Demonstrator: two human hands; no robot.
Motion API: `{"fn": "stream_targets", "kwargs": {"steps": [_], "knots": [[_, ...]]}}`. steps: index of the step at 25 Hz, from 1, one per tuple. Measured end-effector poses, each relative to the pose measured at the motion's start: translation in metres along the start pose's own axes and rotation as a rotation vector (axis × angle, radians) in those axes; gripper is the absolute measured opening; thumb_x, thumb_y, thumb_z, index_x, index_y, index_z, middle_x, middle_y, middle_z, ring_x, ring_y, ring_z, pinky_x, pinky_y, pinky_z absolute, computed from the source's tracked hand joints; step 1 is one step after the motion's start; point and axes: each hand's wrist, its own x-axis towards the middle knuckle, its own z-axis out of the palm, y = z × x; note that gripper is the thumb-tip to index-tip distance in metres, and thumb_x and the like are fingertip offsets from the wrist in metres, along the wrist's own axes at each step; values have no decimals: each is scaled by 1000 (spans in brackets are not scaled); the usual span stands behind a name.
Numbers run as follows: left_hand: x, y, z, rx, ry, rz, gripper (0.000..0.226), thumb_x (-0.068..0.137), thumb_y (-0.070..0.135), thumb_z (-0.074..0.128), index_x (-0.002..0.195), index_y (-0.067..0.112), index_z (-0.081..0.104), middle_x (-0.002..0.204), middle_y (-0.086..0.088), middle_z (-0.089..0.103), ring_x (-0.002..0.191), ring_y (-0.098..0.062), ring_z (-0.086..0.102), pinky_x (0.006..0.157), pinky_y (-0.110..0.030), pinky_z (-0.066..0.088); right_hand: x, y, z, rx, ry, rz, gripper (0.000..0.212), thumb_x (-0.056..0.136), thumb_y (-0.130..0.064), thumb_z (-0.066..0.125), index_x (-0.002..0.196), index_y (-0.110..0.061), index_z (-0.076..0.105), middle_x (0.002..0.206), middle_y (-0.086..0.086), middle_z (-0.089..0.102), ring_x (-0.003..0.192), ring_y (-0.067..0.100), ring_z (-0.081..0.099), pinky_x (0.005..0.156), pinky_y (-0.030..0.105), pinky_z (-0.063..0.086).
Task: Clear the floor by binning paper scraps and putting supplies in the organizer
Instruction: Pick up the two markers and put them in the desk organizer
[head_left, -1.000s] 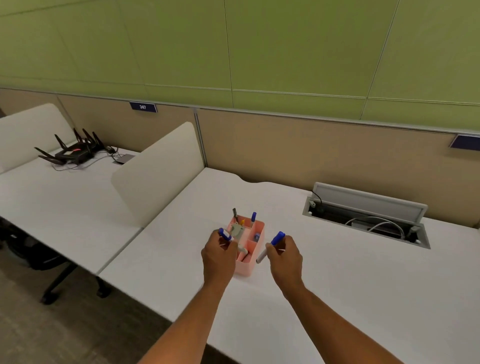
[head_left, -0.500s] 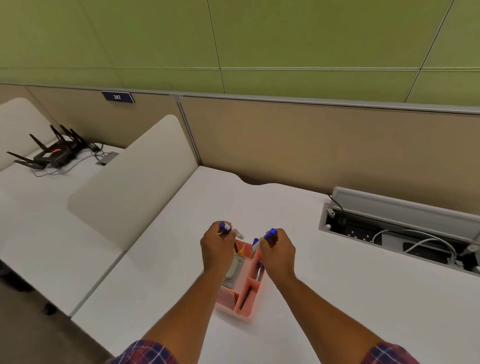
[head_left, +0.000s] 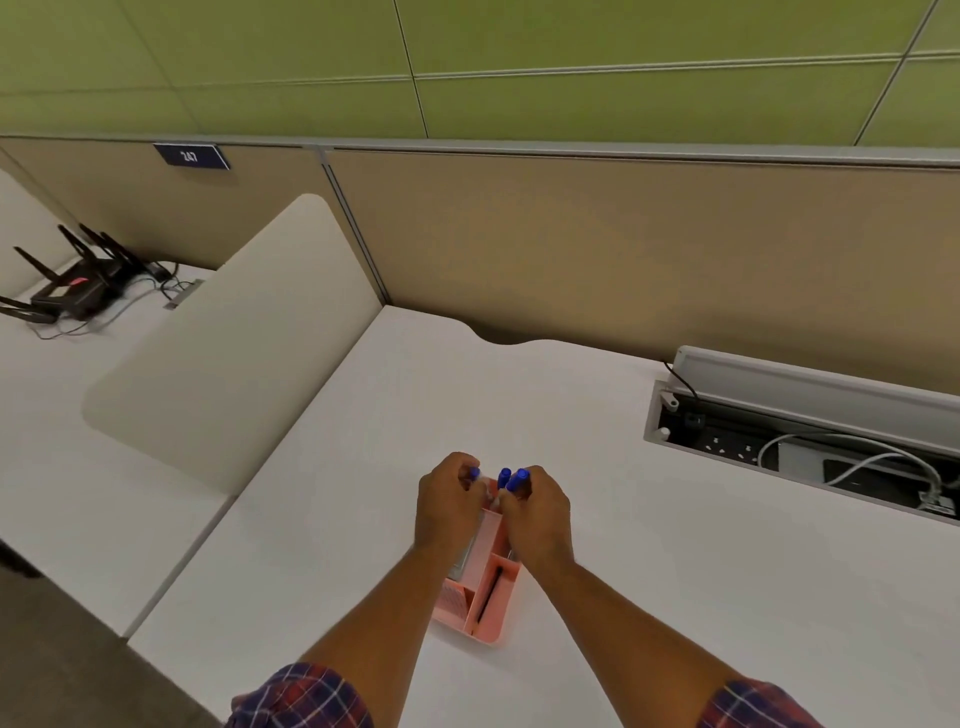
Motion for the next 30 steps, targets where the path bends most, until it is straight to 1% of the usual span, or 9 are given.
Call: {"fn": "stream_targets", "kwargs": {"steps": [3,5,9,13,15,18,20,26,30], "knots": [[2,-1,3,12,-39,2,15,92,7,71,102,18,69,93,3,75,86,-14,74,80,-25,62,-1,0,-2,-3,-21,-14,10,88,-15,67,88,-20,59,82,-4,65,75,18,62,70,34,55],[0,-1,2,33,-50,3,17,93,10,72,108,18,68,97,2,75,89,-14,73,82,-24,61,-2,0,-4,5,-31,-9,10,89,-16,68,92,-20,60,85,-4,67,77,16,64,69,31,56],[-10,1,-7,92,-56,10,18,94,15,71,111,19,65,102,3,74,91,-13,71,81,-21,58,-7,-1,-12,-14,-23,28,15,92,-14,67,103,-22,60,91,-5,67,79,10,64,67,16,49],[-34,7,-23,166,-12,80,18,90,17,76,105,24,68,102,9,73,94,-12,68,85,-23,57,-29,3,-30,-51,-12,7,12,90,-20,68,92,-26,58,86,-10,63,77,11,62,62,16,44],[-52,9,-31,218,14,129,27,89,20,77,113,25,69,110,8,74,99,-11,65,90,-25,55,-46,6,-41,-94,-2,-21,14,91,-24,69,96,-28,57,88,-10,63,80,9,61,64,16,44],[-93,7,-45,272,43,141,43,91,27,76,132,21,63,128,2,68,116,-17,61,103,-33,53,-86,13,-58,-154,25,-29,18,93,-24,68,107,-26,58,95,-7,63,84,10,61,70,18,47],[-129,3,-53,259,51,136,48,91,29,75,137,20,61,135,0,65,123,-20,60,105,-36,53,-120,20,-71,-181,47,-40,21,93,-23,68,112,-22,60,97,-6,63,88,10,61,75,21,49],[-262,-19,-73,245,28,255,49,88,37,77,133,26,61,139,0,65,121,-25,66,102,-42,56,-263,38,-106,-258,139,-103,24,95,-26,66,118,-20,61,107,-6,65,97,12,63,86,26,52],[-343,-43,-69,268,-44,330,50,92,48,68,137,32,55,146,6,59,134,-20,56,115,-42,41,-360,60,-124,-343,175,-138,30,98,-33,62,126,-22,59,122,-5,64,109,13,64,97,27,53]]}}
